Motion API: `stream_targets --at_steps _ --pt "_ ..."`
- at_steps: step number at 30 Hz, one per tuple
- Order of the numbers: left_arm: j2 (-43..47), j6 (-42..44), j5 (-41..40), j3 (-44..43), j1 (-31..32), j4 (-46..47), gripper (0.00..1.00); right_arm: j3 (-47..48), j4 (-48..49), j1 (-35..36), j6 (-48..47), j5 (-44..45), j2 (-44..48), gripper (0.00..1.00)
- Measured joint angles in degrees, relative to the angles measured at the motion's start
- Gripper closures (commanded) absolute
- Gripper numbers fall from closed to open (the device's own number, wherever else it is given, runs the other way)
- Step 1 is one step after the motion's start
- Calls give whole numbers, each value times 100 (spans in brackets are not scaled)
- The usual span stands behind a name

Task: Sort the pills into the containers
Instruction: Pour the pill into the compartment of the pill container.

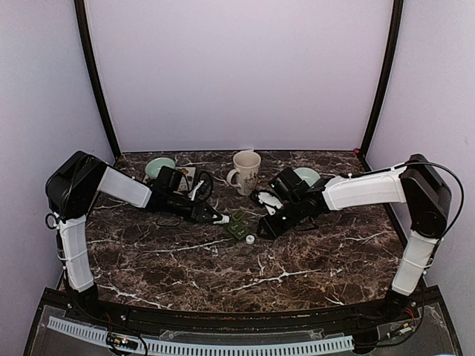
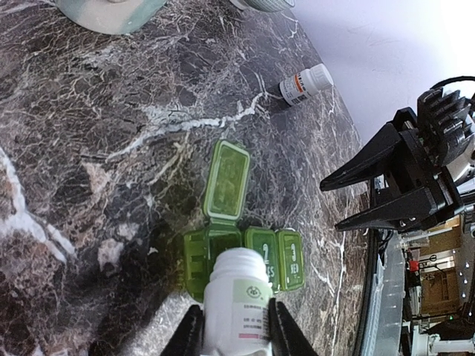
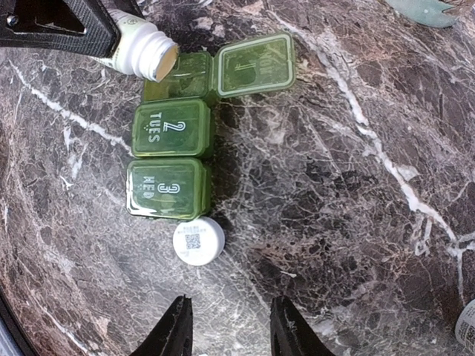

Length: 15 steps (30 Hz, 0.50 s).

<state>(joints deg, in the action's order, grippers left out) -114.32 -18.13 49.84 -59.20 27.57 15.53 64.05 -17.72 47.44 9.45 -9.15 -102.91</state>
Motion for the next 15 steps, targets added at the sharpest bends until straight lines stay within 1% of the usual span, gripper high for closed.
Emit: stream_targets --at_steps 15 --pt "0 260 -120 -199 90 -442 98 22 -39 0 -20 2 -39 64"
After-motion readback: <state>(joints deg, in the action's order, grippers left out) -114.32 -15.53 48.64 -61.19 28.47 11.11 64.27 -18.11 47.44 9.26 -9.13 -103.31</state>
